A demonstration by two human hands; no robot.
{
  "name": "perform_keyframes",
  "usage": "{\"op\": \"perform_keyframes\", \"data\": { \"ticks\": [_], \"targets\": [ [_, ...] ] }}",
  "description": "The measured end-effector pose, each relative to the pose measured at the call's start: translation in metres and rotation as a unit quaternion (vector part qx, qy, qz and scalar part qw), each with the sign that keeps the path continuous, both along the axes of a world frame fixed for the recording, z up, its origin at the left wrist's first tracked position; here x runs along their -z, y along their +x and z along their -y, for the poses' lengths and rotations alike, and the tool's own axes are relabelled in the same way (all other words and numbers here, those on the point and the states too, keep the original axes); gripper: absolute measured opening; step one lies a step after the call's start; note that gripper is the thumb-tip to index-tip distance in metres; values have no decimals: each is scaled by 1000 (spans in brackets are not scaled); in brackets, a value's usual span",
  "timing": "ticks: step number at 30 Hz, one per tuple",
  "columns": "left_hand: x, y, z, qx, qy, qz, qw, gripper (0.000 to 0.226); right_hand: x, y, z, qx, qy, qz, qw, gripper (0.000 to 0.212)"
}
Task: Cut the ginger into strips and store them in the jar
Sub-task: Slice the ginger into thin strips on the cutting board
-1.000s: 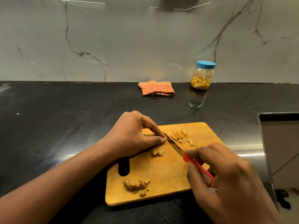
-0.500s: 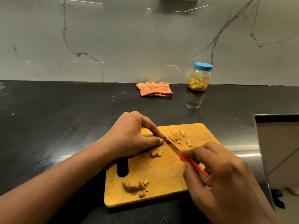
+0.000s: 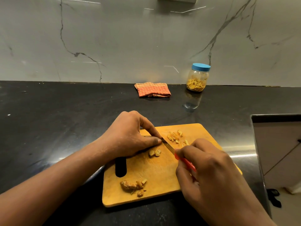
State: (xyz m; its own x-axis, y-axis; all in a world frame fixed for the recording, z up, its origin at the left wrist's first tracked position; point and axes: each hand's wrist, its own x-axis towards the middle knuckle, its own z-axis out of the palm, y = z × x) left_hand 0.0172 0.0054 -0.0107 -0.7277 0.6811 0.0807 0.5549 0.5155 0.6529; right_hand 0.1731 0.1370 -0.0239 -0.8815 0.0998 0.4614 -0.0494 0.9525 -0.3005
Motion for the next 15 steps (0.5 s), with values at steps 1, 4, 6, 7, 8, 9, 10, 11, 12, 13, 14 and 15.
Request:
{"op": "perform_keyframes", "data": {
  "ticks": [1, 4, 6, 7, 8, 9, 10, 11, 12, 13, 14, 15],
  "targets": [
    [0, 0, 0, -2, -1, -2, 1000, 2, 0, 0, 1, -1, 8, 6, 1000, 10],
    [0, 0, 0, -10, 1, 0, 1000, 2, 3, 2, 0, 1, 15, 20, 1000, 19],
    [0, 1, 1, -13, 0, 5, 1000, 3, 5, 6, -1, 0, 26, 8, 1000, 18],
    [-1, 1, 1, -13, -1, 5, 1000, 4, 6, 9, -1, -1, 32, -4, 999, 18],
    [-1, 1, 1, -13, -2, 6, 1000, 6, 7, 12, -2, -5, 35, -19, 999, 18],
    [-1, 1, 1, -13, -4, 8, 1000, 7, 9, 15, -3, -9, 35, -32, 999, 19],
    [-2, 1, 1, -13, -6, 10, 1000, 7, 10, 18, -4, -9, 32, -38, 999, 20],
    [-2, 0, 1, -13, -6, 13, 1000, 8, 10, 20, -6, -7, 30, -41, 999, 21],
    [-3, 0, 2, -13, -8, 17, 1000, 8, 10, 21, -7, -6, 27, -41, 999, 20],
    [-3, 0, 2, -11, -8, 20, 1000, 9, 10, 20, -7, -4, 25, -39, 999, 19],
    [-4, -1, 2, -11, -9, 22, 1000, 9, 9, 19, -8, -3, 24, -35, 999, 20],
    [-4, -1, 2, -12, -10, 25, 1000, 10, 8, 16, -7, -4, 23, -28, 999, 20]
  ]
}}
